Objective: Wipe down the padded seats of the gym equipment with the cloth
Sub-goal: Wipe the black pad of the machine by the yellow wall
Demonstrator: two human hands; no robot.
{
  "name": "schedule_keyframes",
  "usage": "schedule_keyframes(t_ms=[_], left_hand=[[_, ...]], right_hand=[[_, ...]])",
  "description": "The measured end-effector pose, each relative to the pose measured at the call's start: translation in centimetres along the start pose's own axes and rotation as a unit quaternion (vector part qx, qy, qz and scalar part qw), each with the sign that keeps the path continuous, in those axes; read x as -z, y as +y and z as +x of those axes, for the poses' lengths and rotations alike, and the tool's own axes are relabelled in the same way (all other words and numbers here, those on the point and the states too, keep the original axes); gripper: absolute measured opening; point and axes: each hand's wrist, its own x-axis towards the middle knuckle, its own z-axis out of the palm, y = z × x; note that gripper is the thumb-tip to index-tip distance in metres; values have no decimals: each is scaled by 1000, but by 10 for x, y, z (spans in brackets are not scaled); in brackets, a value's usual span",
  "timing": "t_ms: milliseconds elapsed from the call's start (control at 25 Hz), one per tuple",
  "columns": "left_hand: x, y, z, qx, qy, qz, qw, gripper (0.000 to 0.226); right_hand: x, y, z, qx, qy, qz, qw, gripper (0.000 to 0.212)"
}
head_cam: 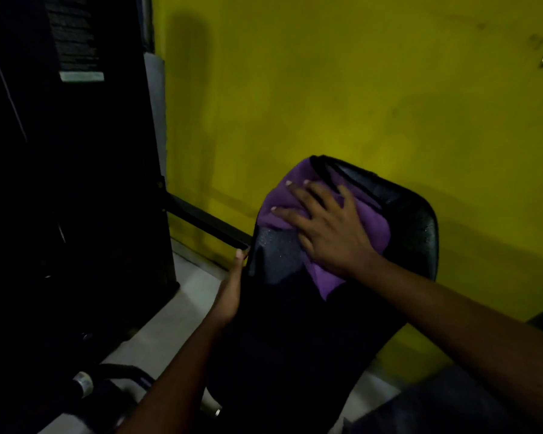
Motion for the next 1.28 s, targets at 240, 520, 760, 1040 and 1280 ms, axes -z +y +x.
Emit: schedule_keyframes(t_ms=[240,520,760,1040,1280], left_hand=[[-1,-23,18,23,84,31,996,88],[-3,-16,8,-8,43,57,997,74],[-7,-8,5,-45,42,98,993,72],[-11,-5,-1,-34,44,109,992,51],[0,-12,9,-19,17,107,994,92]], right_hand=[[-21,-14,46,89,-49,13,995,52],[1,53,55,-67,-28,19,997,56],[18,95,6,-245,-64,95,963,70],[34,93,-70,-474,-11,244,846,57],[26,36,-100,-642,150,290,693,68]])
